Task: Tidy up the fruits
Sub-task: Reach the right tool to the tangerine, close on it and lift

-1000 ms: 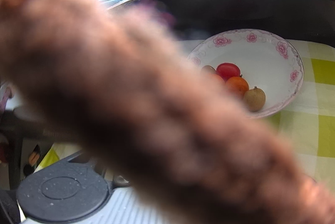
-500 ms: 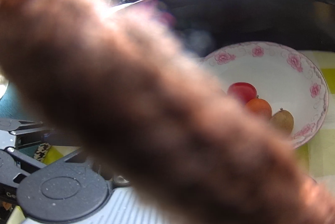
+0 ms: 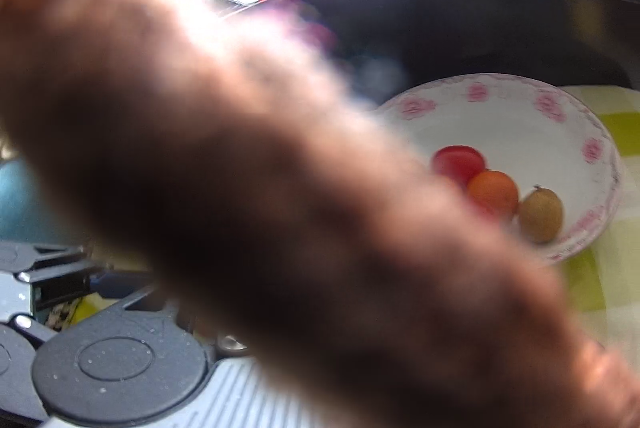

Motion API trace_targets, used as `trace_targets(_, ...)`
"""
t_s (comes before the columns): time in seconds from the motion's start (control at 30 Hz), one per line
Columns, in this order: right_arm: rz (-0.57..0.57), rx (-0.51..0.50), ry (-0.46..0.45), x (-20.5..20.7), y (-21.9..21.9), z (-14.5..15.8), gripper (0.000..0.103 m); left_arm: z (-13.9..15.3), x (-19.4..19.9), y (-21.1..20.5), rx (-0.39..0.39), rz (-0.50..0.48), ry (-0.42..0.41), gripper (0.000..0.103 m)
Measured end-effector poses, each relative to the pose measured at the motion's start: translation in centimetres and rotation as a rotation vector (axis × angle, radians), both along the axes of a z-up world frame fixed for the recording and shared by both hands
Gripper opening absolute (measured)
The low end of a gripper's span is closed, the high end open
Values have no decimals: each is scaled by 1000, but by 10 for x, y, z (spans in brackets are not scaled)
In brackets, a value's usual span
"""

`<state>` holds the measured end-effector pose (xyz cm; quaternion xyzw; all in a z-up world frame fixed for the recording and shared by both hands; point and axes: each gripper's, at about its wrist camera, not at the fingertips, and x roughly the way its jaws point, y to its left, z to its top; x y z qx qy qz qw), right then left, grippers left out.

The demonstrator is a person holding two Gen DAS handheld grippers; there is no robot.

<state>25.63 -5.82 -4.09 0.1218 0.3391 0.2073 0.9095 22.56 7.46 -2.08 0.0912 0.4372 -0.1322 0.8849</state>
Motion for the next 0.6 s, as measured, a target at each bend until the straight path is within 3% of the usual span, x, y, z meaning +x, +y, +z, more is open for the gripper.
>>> trace_targets(0.27, -208, 101, 23, 3, 4, -3, 47, -9, -9, 9, 55, -48, 18, 79)
trace_targets(0.47, -190, 46, -14, 1, 29, -1, 51, -7, -13, 18, 71, -43, 10, 80)
trace_targets(0.57, -199, 45, -5, 4, 28, -2, 46, -3, -14, 17, 55, -46, -4, 83)
trace_targets(0.6, -200, 47, 8, 7, 26, -2, 36, -2, -15, 16, 56, -48, -8, 84)
